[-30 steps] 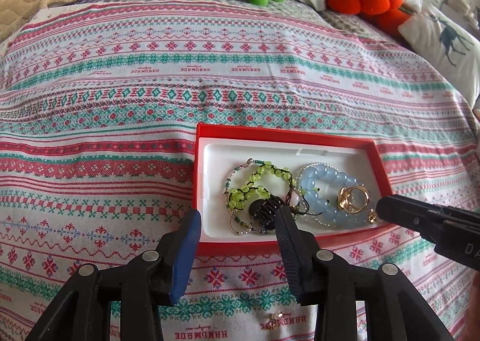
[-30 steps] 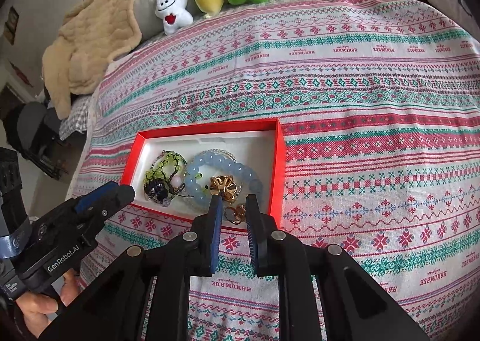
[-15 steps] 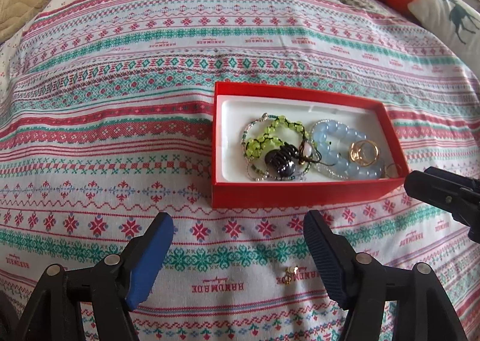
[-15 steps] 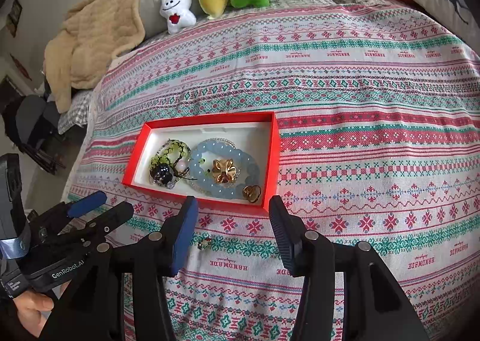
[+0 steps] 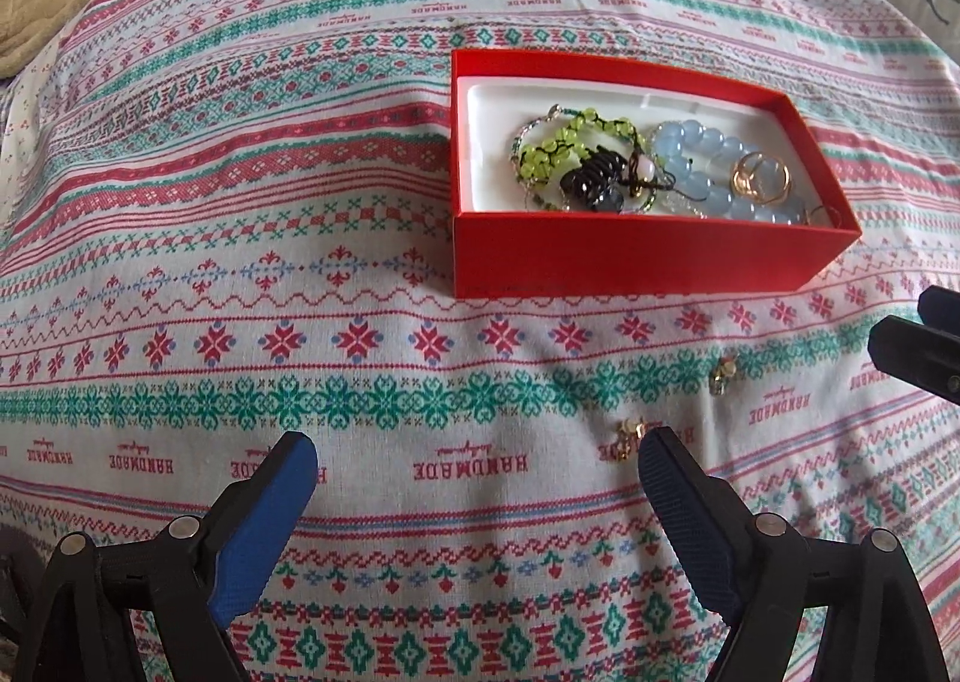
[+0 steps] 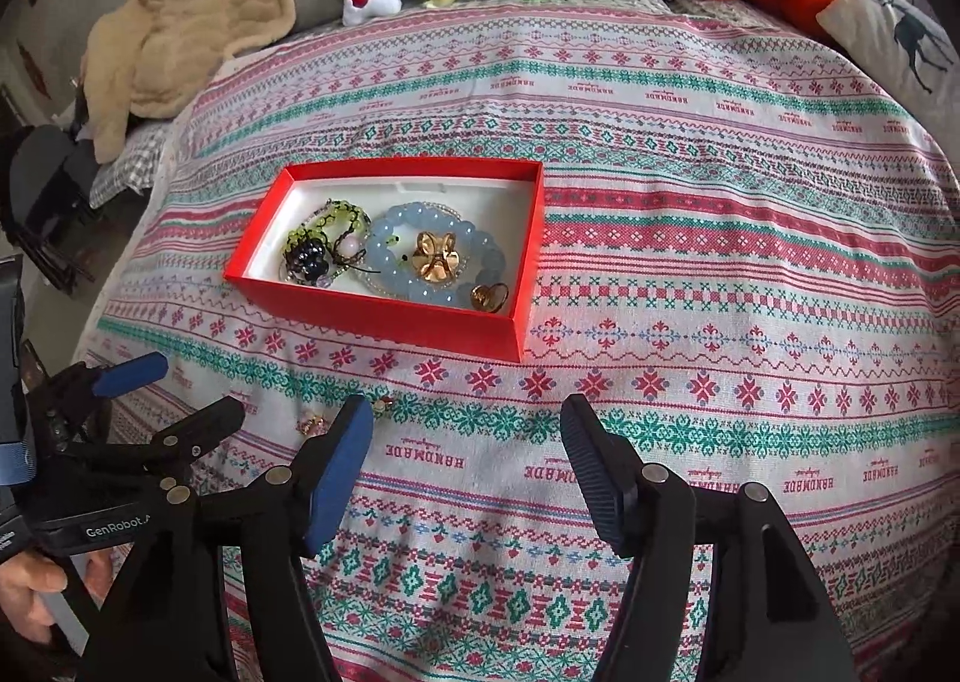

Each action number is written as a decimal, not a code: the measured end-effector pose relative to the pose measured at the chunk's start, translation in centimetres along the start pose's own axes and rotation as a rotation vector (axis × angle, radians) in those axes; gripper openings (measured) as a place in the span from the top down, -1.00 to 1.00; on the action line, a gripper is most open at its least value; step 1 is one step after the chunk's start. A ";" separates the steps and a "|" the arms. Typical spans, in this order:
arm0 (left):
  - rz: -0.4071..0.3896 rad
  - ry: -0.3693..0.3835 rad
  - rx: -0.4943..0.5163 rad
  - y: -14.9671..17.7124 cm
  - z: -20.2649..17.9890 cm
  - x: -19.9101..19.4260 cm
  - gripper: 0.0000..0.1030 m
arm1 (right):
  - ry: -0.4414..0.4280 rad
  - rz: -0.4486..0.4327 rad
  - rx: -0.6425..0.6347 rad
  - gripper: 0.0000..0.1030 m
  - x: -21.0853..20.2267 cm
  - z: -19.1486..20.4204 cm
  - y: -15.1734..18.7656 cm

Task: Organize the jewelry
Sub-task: 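Withdraw both tools and grasp a small gold stud earring with the left tool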

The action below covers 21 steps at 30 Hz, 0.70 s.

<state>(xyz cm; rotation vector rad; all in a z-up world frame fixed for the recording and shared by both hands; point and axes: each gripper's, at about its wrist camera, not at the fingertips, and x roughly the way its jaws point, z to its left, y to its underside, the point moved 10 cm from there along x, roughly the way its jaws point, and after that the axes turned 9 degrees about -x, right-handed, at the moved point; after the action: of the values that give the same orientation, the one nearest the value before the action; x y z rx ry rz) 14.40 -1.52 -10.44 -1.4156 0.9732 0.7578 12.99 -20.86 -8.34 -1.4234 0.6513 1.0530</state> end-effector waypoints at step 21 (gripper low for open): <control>0.057 -0.029 0.096 4.3 0.6 2.1 -0.76 | 0.142 0.161 -0.201 -0.47 2.0 -0.6 7.0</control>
<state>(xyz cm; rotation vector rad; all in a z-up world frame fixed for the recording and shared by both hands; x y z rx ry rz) 11.48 -0.97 -14.26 -1.2952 1.0182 0.7617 7.90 -22.10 -13.42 -1.6528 0.7905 1.1761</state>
